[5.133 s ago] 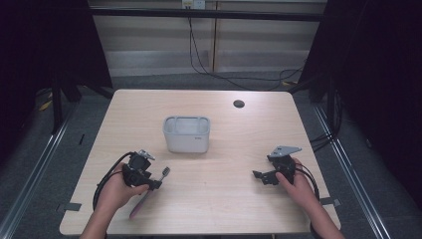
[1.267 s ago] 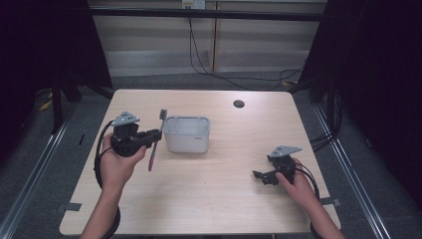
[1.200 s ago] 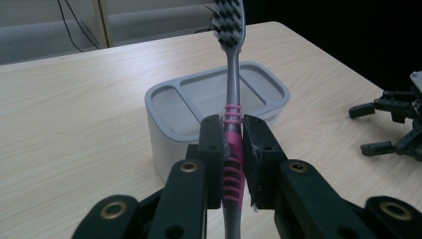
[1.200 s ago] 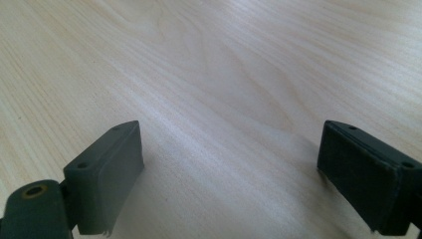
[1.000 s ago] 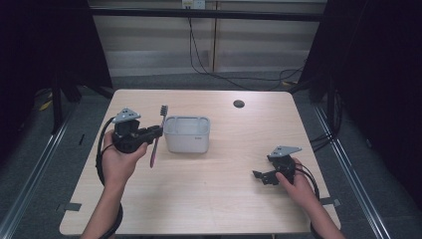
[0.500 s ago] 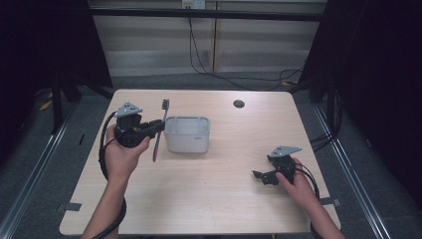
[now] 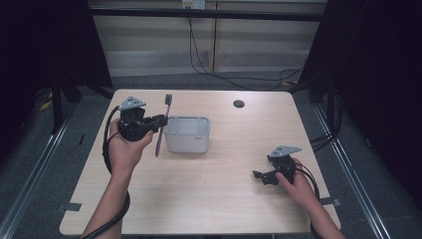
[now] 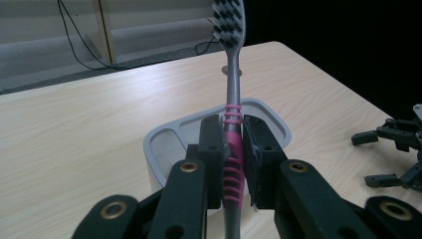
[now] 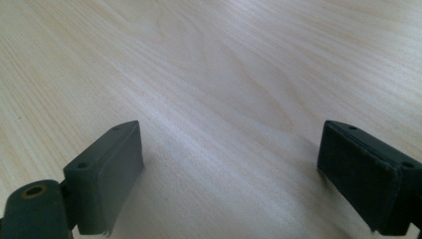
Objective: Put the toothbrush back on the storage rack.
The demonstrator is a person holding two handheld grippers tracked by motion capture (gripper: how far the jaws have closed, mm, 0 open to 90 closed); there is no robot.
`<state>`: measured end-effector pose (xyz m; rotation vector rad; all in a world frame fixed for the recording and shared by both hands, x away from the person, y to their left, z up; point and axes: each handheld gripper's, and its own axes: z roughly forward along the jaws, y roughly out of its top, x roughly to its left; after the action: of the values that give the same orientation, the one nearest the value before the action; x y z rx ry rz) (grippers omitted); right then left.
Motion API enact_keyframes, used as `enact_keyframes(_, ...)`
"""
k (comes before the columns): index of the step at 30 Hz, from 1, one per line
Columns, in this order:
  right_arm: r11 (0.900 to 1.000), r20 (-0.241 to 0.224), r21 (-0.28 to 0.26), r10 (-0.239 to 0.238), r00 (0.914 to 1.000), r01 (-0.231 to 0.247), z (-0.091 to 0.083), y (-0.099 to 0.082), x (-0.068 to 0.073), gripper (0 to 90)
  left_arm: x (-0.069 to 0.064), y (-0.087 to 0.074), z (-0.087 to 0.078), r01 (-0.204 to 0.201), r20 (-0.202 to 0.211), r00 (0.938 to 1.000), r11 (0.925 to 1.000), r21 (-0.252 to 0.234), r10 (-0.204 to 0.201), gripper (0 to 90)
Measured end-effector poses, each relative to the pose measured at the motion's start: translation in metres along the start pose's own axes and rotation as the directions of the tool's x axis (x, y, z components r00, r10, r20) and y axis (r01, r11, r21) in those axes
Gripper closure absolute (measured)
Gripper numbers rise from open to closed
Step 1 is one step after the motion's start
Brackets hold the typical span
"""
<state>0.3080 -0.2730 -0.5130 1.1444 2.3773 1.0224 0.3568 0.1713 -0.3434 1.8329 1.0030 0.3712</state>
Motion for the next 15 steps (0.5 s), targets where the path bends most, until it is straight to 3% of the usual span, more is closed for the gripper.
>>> enact_keyframes(15,1.0000,0.001,0.000,0.001,1.0000,-0.001,0.000,0.000,0.000,10.1,0.002,0.017,0.004,-0.004,-0.003,1.0000,0.9999,-0.017,0.004,79.7)
